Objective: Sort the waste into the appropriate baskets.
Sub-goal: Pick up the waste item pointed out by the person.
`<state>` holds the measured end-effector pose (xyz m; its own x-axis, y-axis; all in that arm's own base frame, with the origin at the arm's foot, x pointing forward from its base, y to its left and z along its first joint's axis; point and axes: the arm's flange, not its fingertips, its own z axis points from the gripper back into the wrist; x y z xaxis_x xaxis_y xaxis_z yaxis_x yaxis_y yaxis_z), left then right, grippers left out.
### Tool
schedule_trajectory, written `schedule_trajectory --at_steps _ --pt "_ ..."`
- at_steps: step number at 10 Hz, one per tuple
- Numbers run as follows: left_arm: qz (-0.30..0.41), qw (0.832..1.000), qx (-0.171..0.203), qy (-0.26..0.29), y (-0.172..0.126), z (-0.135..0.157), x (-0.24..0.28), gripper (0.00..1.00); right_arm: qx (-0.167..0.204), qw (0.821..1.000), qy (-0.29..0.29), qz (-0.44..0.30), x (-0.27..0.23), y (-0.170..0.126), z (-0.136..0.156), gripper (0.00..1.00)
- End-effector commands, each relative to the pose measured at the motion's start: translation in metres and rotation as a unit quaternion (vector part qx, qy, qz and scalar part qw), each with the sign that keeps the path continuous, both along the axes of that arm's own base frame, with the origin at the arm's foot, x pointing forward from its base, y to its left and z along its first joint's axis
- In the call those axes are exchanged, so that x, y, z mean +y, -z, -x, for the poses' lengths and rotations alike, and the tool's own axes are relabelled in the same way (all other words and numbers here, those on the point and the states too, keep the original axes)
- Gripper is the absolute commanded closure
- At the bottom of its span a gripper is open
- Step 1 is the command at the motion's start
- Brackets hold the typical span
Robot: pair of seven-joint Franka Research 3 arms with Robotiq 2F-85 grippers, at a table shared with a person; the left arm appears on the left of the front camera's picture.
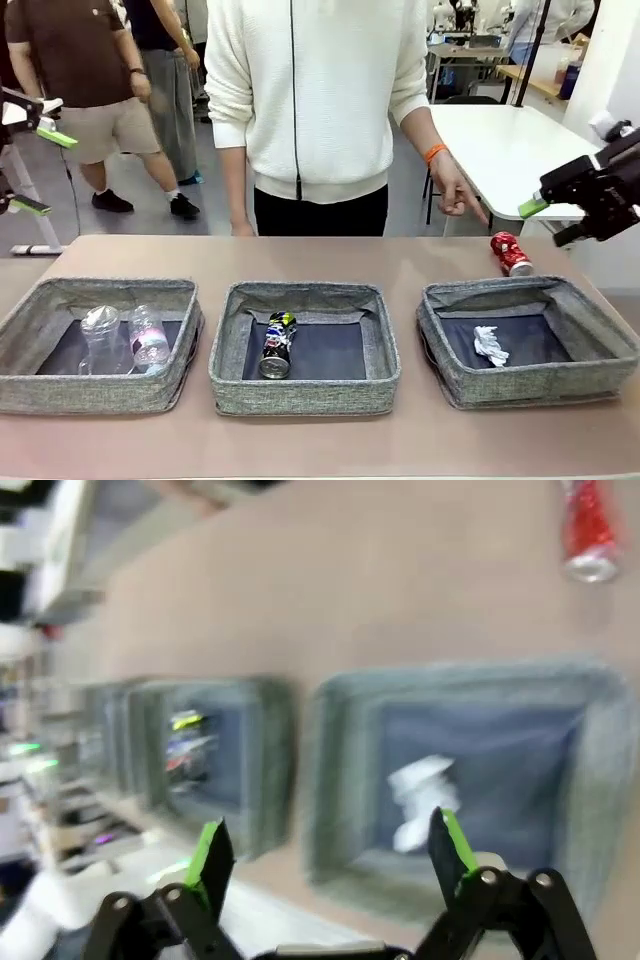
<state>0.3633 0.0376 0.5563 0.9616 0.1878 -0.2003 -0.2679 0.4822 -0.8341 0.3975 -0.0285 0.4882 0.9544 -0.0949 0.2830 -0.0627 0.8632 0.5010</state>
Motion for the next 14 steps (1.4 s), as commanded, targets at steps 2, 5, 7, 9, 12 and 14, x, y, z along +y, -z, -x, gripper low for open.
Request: schedule_trajectory --at_steps 2,5,7,9,12,14 --pt "0.000 1.000 0.001 0.005 -0.002 0.003 0.003 0.00 -0.082 0.935 0.114 0.324 -0.055 0.017 -0.045 0.00" --pt "0.000 1.000 0.001 0.005 -0.002 0.003 0.003 0.00 -0.049 0.986 0.013 0.160 -0.040 0.019 -0.042 0.00" --pt "0.000 1.000 0.001 0.005 -0.002 0.003 0.003 0.00 -0.080 0.957 0.033 0.278 -0.033 0.031 -0.070 0.00" --pt "0.000 1.000 0.001 0.005 -0.002 0.003 0.003 0.00 -0.096 0.960 0.015 0.261 -0.041 0.046 -0.131 0.00" --pt "0.000 1.000 0.001 0.005 -0.002 0.003 0.003 0.00 -0.047 0.961 0.052 0.268 -0.044 0.093 -0.191 0.00" --pt "0.000 1.000 0.001 0.005 -0.002 0.003 0.003 0.00 -0.034 0.958 0.017 0.286 -0.041 0.121 -0.213 0.00"
